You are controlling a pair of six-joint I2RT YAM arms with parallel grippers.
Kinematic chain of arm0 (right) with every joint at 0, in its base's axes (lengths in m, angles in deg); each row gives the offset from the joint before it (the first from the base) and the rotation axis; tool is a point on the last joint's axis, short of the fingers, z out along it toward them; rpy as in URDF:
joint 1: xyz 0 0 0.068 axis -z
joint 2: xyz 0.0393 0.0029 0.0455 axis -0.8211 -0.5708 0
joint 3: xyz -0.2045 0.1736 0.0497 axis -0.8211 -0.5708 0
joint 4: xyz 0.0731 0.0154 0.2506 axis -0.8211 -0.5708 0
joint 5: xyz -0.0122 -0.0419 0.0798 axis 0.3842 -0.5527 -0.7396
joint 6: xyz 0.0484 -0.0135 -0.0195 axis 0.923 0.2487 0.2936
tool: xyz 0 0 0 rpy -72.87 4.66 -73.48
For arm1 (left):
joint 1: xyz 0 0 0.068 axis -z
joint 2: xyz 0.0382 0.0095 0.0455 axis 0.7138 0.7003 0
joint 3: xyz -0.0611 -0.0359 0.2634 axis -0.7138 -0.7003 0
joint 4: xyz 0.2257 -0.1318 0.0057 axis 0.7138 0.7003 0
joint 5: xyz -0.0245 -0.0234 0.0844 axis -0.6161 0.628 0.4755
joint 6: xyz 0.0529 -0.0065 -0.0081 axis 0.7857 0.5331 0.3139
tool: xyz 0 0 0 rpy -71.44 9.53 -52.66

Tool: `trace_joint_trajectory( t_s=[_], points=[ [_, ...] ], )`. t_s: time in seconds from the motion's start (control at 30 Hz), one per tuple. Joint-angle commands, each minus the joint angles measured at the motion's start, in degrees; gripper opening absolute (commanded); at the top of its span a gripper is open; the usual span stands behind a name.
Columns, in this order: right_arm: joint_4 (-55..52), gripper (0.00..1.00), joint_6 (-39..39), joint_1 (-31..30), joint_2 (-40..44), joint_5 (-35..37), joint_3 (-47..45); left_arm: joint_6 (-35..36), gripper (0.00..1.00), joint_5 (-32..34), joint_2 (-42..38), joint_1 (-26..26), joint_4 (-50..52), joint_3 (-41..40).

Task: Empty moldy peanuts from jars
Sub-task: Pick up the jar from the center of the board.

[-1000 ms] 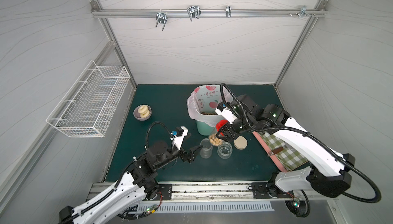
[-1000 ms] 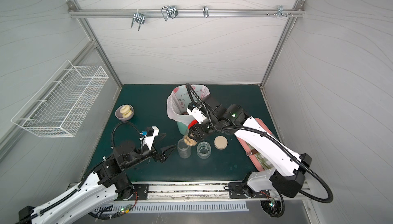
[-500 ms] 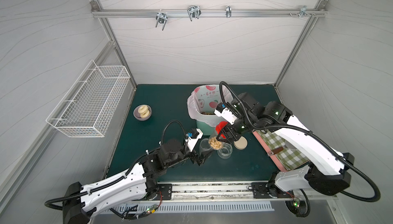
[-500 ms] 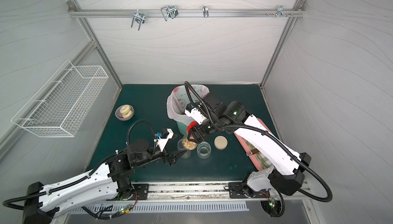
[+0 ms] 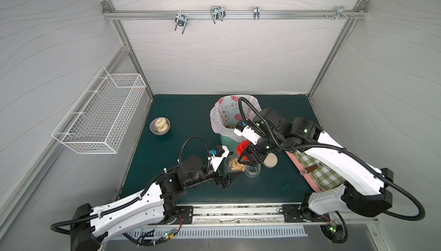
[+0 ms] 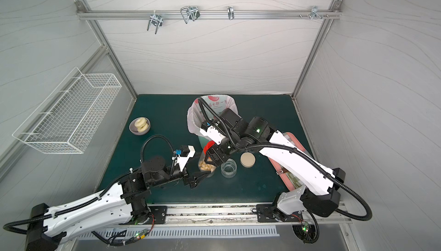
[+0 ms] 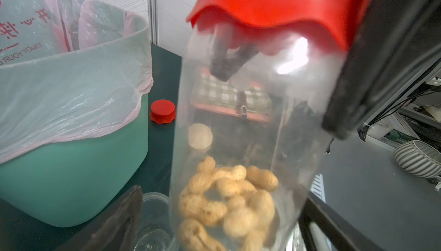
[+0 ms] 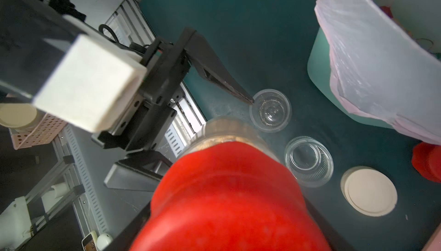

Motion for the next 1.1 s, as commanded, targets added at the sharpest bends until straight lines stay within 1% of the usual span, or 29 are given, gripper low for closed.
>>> trace_joint_trajectory(
  t_s=[0.0,0.1,0.27,0.5,0.63,0.77,0.9,1.0,1.07],
  points=[
    [3.5,0.43,1.2,-1.4,0.1,-4.1,-0.7,-0.3,1.0,-0.4,0.7,0.0,-4.0,3.1],
    [4.7,0.43,1.6,-1.8,-0.1,-4.5,-1.3,-0.4,0.98,0.5,0.0,0.0,-3.5,2.8],
    [5.3,0.43,1.8,-2.4,-0.4,-4.2,-2.2,-0.5,0.89,1.2,-2.6,-0.1,-3.3,1.9],
    [4.6,0.45,1.8,-3.3,-1.2,-2.9,-1.2,-0.5,0.79,2.3,-2.9,-0.1,-2.4,2.0],
    [4.3,0.45,1.8,-3.9,-1.3,-1.8,-0.9,-0.6,0.77,2.2,-2.6,0.0,-2.5,2.1],
    [4.0,0.45,1.8,-4.1,-1.0,-0.8,-0.9,-0.7,0.83,2.4,-2.0,0.0,-2.5,2.2],
    [3.5,0.45,1.6,-4.0,-1.3,0.2,-0.9,-0.9,0.82,2.7,-1.7,-0.1,-2.5,2.3],
    [3.7,0.46,1.6,-4.0,-1.3,0.0,-1.4,-1.1,0.78,2.7,-1.8,-0.1,-2.6,2.2],
    [4.1,0.47,1.8,-4.1,-1.3,-0.1,-1.7,-1.2,0.71,2.8,-1.7,-0.1,-2.8,2.2]
  ],
)
